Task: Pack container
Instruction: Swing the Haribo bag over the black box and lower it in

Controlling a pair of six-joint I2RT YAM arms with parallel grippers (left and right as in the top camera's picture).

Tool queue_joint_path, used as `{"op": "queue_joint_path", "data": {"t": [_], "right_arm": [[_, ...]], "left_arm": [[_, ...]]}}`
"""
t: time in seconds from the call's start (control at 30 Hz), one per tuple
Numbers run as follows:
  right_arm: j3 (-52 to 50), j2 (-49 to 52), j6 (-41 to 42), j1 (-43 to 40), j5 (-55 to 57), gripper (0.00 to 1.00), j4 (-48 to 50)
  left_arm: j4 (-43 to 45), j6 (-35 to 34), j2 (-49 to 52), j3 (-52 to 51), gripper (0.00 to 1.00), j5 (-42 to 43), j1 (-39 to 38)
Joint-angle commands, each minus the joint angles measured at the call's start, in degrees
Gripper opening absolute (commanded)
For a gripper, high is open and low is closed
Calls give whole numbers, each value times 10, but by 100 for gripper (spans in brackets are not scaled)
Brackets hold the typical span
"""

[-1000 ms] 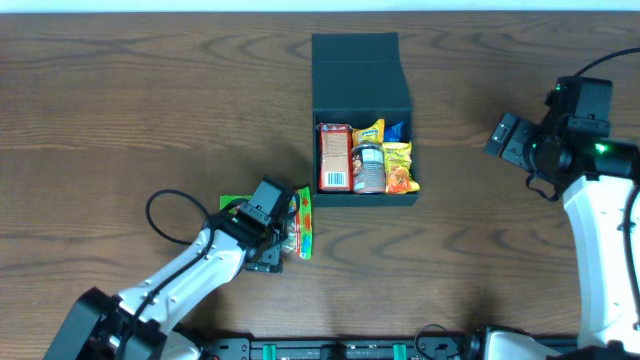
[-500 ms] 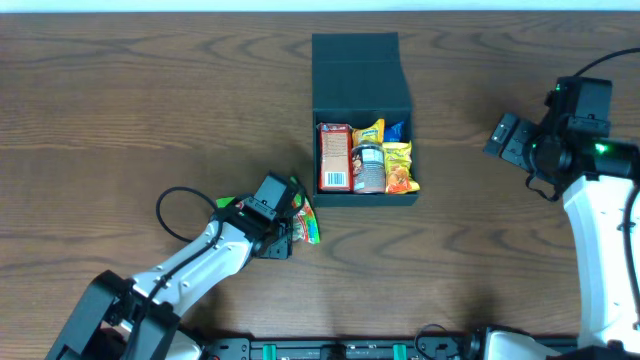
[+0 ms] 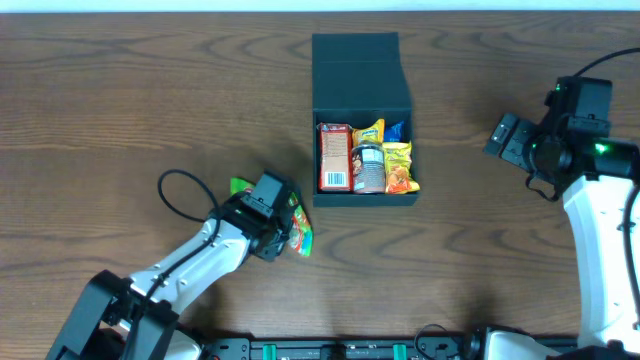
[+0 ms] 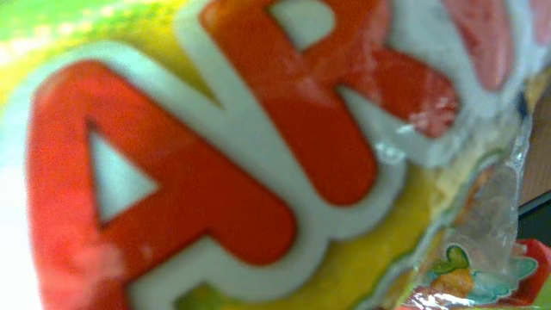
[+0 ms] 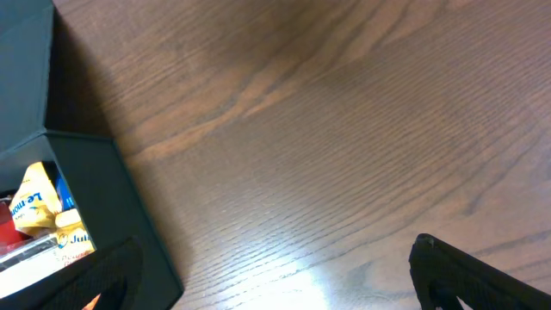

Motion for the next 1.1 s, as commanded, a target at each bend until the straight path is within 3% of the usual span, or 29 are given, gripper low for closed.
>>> {"op": "queue_joint_path", "data": {"t": [0.0, 0.27, 0.53, 0.77, 1.07], "right_arm": [[-3, 1, 6, -3, 0, 99, 0], [-3, 1, 6, -3, 0, 99, 0], [-3, 1, 6, -3, 0, 99, 0], [-3, 1, 6, -3, 0, 99, 0], [-3, 1, 6, -3, 0, 99, 0]], "left_arm": [[-68, 156, 9, -17, 16, -4, 28], [-297, 493, -46, 109, 14, -71, 103], [-392, 720, -46, 242, 14, -66, 105], [-390, 837, -46, 312, 15, 43, 105], [-369, 856, -46, 362, 14, 122, 102]]}}
